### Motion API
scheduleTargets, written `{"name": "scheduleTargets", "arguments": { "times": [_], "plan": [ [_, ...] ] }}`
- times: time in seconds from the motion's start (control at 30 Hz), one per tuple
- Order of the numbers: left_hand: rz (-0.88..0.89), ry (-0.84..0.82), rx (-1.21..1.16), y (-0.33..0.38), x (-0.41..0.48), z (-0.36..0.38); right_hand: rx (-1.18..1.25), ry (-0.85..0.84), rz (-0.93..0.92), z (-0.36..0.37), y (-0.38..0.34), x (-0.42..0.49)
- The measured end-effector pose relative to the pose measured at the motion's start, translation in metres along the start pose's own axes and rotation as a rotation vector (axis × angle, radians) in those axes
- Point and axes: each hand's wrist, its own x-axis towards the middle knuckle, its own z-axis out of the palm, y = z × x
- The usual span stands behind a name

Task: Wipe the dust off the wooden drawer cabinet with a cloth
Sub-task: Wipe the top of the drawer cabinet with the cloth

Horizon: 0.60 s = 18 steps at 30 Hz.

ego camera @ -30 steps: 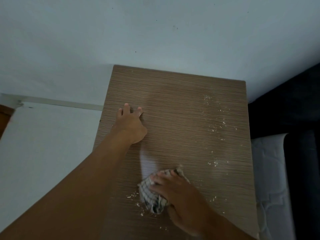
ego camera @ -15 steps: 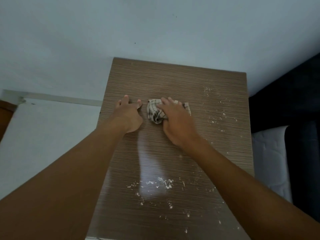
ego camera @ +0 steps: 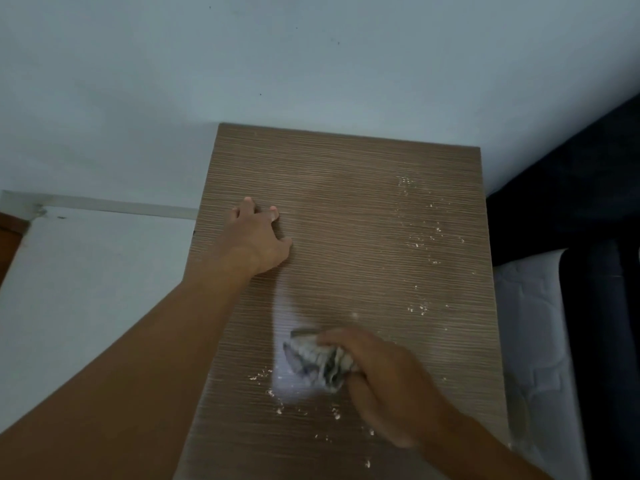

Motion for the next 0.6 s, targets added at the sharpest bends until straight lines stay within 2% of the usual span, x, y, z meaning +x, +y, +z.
{"name": "scheduleTargets", "arguments": {
  "times": [0.1,0.17,0.3,0.43,0.6],
  "plan": [
    [0.115,0.072,0.034,0.021,-0.006,0.014,0.110,0.164,0.036,-0.045,0.000,0.014],
    [0.191,0.045,0.069,0.042,-0.008,0.025,0.103,0.295,0.047,-0.082,0.008,0.029],
    [0.158,-0.051,0.091,0.069,-0.001,0.036,-0.113,0.474,0.115,-0.149,0.037,0.071],
    [0.129,-0.074,0.060,0.073,0.003,0.035,-0.345,0.476,0.083,-0.194,0.074,0.124],
    [0.138,-0.078,0.032,0.072,0.005,0.036,-0.512,0.324,0.033,-0.206,0.109,0.181]
  ]
}}
